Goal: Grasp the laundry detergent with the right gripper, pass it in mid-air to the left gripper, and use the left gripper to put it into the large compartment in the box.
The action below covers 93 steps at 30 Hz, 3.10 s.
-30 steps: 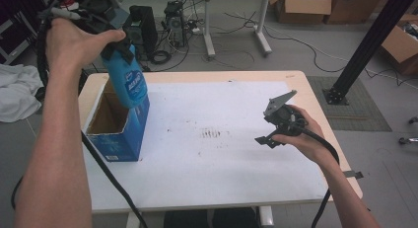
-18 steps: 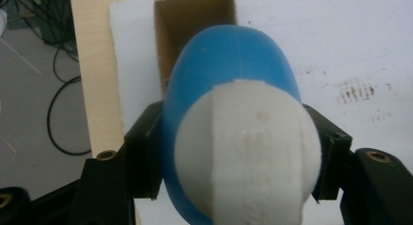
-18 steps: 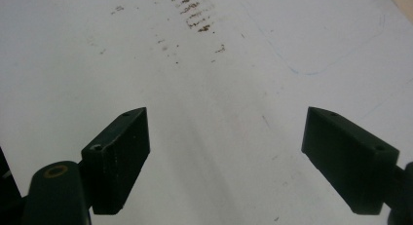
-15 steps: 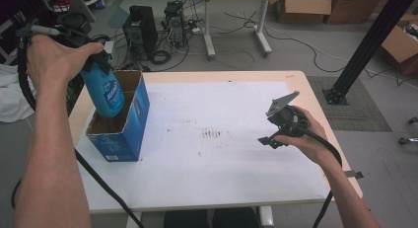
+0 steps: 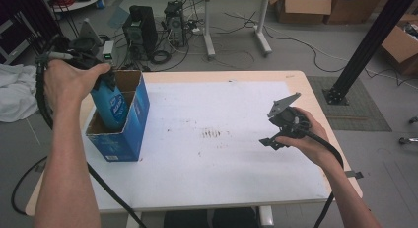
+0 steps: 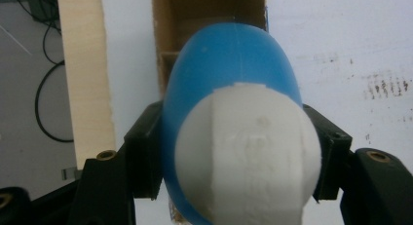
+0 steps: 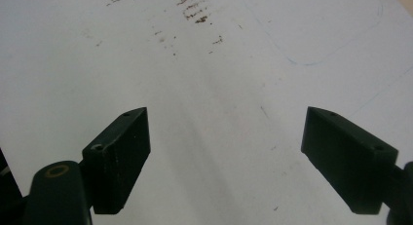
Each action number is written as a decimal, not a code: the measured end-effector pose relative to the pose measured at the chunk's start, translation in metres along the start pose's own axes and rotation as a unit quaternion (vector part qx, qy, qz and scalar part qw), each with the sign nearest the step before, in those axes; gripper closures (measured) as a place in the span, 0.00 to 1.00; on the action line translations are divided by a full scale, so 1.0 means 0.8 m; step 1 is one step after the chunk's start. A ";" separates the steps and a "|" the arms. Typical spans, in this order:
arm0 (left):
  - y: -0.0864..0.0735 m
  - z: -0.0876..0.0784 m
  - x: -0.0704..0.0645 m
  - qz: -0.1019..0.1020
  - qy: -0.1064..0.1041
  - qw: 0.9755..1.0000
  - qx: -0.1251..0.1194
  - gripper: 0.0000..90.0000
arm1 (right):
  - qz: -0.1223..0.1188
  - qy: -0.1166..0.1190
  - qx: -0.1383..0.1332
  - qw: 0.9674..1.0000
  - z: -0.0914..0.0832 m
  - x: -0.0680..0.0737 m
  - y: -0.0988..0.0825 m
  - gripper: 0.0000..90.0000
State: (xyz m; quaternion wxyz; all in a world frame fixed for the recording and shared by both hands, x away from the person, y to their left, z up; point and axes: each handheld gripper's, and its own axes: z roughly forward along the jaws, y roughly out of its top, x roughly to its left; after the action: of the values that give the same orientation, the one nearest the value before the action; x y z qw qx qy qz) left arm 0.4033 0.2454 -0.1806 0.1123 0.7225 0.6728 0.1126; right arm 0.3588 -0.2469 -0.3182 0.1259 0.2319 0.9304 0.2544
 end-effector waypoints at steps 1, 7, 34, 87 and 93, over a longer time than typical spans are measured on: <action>-0.001 0.005 -0.001 0.002 0.001 1.000 0.002 0.42 | 0.000 0.000 0.001 1.000 0.000 0.000 -0.001 0.20; -0.007 0.034 -0.001 -0.002 0.006 1.000 0.013 0.42 | 0.002 0.002 0.008 1.000 0.004 0.001 -0.007 0.20; -0.033 0.111 0.003 -0.036 0.013 0.999 0.027 0.42 | 0.004 0.003 0.023 1.000 0.015 0.006 -0.016 0.20; -0.043 0.117 0.001 -0.057 0.017 0.998 0.008 0.42 | 0.005 0.009 0.029 1.000 0.027 0.011 -0.013 0.20; -0.043 0.118 0.002 -0.056 0.016 0.998 0.008 0.41 | 0.005 0.009 0.029 1.000 0.027 0.011 -0.014 0.20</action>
State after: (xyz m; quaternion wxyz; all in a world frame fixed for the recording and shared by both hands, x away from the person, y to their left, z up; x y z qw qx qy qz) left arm 0.4003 0.2482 -0.2809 0.1019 0.6827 0.7149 0.1117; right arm 0.3546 -0.2420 -0.3438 0.1096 0.2375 0.9375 0.2296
